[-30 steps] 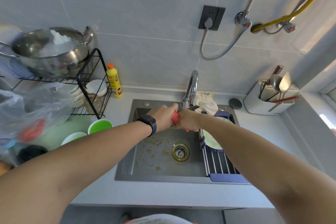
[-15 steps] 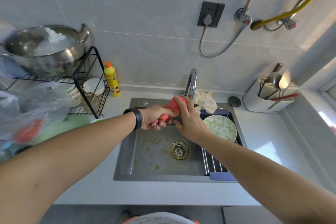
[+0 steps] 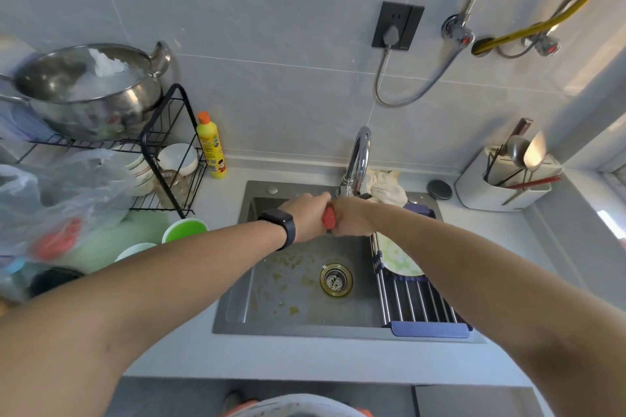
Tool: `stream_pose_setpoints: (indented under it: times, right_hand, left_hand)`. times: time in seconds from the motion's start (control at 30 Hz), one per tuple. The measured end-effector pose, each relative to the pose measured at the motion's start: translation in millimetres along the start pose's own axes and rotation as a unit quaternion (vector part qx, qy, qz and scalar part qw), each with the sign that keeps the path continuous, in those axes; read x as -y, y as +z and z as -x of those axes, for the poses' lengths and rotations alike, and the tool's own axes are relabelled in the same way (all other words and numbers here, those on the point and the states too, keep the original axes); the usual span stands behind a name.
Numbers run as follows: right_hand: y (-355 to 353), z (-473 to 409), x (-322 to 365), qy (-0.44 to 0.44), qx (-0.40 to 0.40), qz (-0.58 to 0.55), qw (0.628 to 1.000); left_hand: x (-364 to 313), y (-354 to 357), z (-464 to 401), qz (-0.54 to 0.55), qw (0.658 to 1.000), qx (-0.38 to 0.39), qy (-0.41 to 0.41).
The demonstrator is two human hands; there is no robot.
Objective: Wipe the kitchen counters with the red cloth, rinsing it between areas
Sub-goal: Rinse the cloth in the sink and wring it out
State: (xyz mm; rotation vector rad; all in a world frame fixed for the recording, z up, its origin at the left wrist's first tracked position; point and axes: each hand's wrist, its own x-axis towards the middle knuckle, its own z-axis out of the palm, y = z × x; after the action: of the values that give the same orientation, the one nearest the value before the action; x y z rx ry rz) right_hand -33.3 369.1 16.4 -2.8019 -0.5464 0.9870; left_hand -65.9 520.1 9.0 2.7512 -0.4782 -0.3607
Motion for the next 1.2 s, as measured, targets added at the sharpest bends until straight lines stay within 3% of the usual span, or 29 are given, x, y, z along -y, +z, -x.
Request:
stream_pose_setpoints:
  times: [0.03,0.1,0.2,0.3,0.4,0.47,0.53,0.6,0.67,0.7,0.77,0.83,0.9,1.0,1.07,1.2]
  right_hand:
    - [3.9,0.1,-1.7,0.031,0.04,-0.145,0.988]
    - [12.4,3.8,-8.1,0.055,0.108,-0.345,0.931]
    - [21.6,6.7,-10.0,0.029,0.129,-0.426,0.895]
    - [24.0,3.7,-6.7,0.026,-0.022,-0.38,0.924]
    - [34.2,-1.3,-8.8,0.011,-0.191,-0.367,0.91]
    - [45.7,0.8,-14.2,-0.017,-0.286,-0.307,0.908]
    - [55.9,8.1,-19.1,-0.066,-0.323,-0.214,0.919]
    - [62.8,10.5,-22.6,-0.133,-0.333,-0.108,0.927]
    - [61.3,10.3,-23.2,-0.184,-0.359,-0.029,0.915]
    - [56.4,10.6,-22.9,-0.211,-0.377,-0.008,0.902]
    - [42.2,12.1,-23.3,-0.266,-0.397,0.046,0.877]
    - [29.4,14.6,-23.8,-0.317,-0.392,0.141,0.852]
    - [17.3,20.3,-16.3,-0.286,-0.333,0.234,0.868]
    - [5.3,21.8,4.9,-0.1,-0.167,0.268,0.943]
    - [5.2,16.6,13.0,-0.035,-0.075,0.201,0.976]
    - [3.2,8.0,15.7,0.023,-0.016,0.043,0.999]
  left_hand:
    - [1.4,-0.9,1.2,-0.043,0.999,-0.021,0.026]
    - [6.4,3.5,1.6,-0.14,0.985,-0.057,0.08]
    - [14.8,12.0,0.3,-0.231,0.956,-0.098,0.153]
    - [21.8,11.5,-5.2,-0.186,0.971,-0.077,0.13]
    - [24.9,12.1,-9.5,0.004,0.997,-0.068,0.031]
    - [27.4,12.2,-11.6,0.141,0.988,-0.05,-0.04]
    - [29.2,7.9,-10.1,0.33,0.936,0.028,-0.117]
    - [30.1,-1.0,-4.4,0.525,0.817,0.167,-0.172]
    - [31.4,-7.9,2.5,0.618,0.707,0.297,-0.173]
    - [31.2,-10.2,4.4,0.626,0.68,0.346,-0.163]
    - [29.5,-14.8,8.2,0.602,0.667,0.414,-0.146]
    - [26.0,-19.1,12.7,0.538,0.701,0.445,-0.145]
    - [20.9,-16.8,13.4,0.456,0.769,0.419,-0.16]
    - [8.5,-3.6,5.1,0.305,0.909,0.25,-0.138]
    - [-0.4,4.6,2.7,0.127,0.984,0.104,-0.072]
    - [0.5,0.7,2.1,-0.049,0.998,-0.027,0.002]
